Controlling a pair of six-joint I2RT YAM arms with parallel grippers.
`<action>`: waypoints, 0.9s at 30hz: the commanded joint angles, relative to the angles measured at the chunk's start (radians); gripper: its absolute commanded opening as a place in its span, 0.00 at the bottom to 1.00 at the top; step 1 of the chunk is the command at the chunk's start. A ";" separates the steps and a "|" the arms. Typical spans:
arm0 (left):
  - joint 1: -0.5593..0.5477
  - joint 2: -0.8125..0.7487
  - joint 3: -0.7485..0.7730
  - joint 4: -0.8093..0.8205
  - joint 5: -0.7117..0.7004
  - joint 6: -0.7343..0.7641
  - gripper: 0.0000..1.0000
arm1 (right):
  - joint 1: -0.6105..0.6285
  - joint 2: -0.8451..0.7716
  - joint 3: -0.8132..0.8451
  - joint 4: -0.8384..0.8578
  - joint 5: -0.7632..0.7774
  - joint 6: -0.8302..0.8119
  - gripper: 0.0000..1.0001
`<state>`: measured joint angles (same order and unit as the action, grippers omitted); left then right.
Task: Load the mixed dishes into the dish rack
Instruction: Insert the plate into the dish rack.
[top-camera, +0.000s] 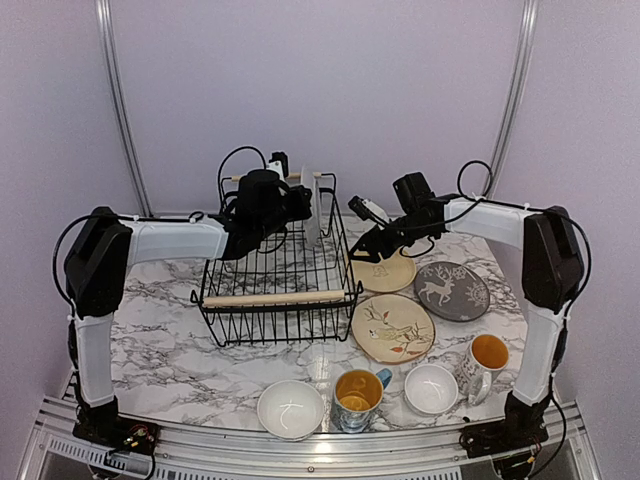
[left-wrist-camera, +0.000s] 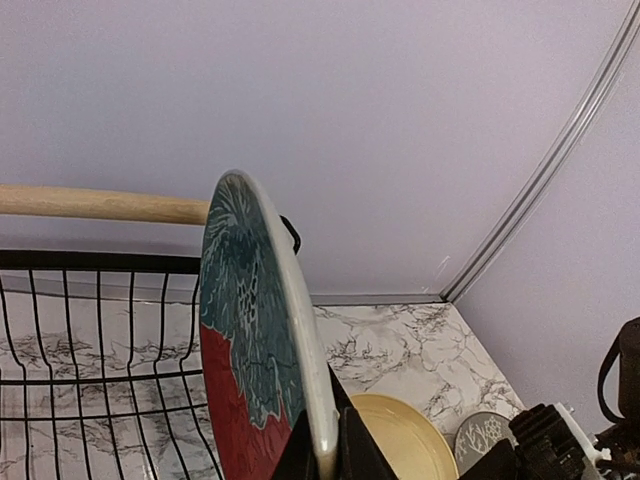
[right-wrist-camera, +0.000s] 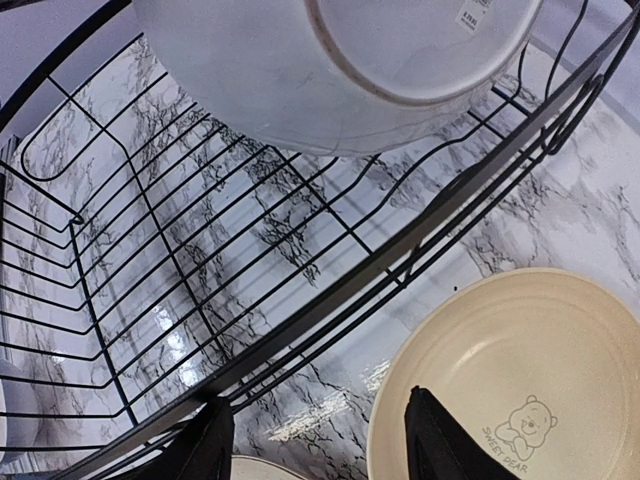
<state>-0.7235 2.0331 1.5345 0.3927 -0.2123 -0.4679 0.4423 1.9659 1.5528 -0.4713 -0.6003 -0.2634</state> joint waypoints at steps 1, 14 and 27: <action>0.013 0.006 0.018 0.253 0.020 -0.041 0.00 | 0.015 0.018 -0.003 0.002 -0.008 -0.015 0.57; 0.026 0.101 0.079 0.165 0.040 -0.052 0.00 | 0.015 0.037 0.000 -0.009 -0.024 -0.020 0.57; 0.012 0.170 0.175 0.019 0.003 0.024 0.24 | 0.021 0.050 0.006 -0.021 -0.042 -0.032 0.57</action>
<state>-0.7059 2.1944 1.6489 0.3843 -0.1844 -0.4946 0.4473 1.9987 1.5520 -0.4824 -0.6205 -0.2832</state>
